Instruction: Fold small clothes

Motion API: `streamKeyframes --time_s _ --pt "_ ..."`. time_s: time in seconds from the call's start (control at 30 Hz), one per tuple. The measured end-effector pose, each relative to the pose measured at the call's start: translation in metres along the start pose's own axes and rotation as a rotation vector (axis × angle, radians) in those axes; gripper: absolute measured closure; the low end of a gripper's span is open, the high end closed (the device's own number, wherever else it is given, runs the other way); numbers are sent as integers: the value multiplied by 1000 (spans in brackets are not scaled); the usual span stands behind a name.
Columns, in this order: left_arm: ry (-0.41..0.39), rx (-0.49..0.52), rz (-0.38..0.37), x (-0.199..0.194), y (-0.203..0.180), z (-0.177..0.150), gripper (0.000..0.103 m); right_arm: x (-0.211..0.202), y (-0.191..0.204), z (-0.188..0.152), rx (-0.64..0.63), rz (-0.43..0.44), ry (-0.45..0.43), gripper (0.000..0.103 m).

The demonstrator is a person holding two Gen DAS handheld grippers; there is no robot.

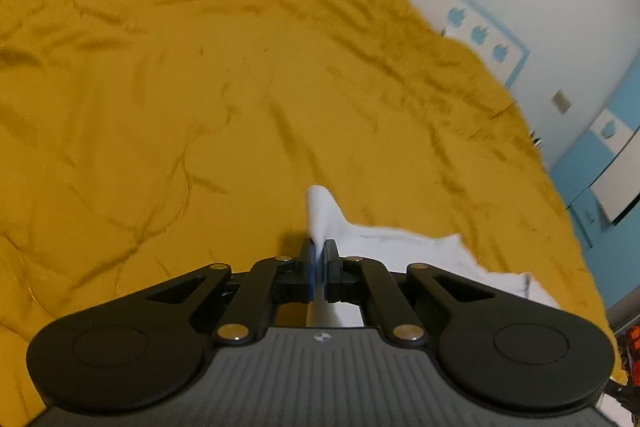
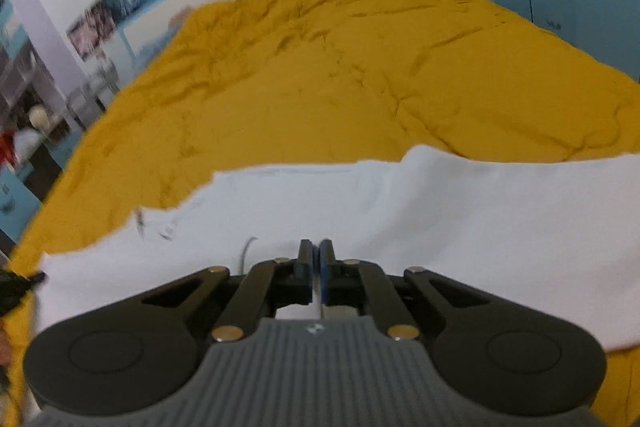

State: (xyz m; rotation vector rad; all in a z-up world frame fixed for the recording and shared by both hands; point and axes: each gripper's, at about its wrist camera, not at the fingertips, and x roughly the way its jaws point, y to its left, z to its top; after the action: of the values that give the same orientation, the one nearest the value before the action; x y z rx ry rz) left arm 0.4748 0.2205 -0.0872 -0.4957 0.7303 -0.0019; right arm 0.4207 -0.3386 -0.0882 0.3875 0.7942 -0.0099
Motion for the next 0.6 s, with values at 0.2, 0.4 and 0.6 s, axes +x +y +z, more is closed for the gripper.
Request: streamKeyframes --time_s 0.2,0.4,0.6 --pt "43 31 70 10 -6 0 84 15 1 -6 -9 -69 38 99" --pt "87 158 25 -38 -13 -9 82 -25 21 -17 -131 -29 46 98" --pt "235 258 56 -50 -17 -44 76 -15 18 -44 -125 -47 130 94"
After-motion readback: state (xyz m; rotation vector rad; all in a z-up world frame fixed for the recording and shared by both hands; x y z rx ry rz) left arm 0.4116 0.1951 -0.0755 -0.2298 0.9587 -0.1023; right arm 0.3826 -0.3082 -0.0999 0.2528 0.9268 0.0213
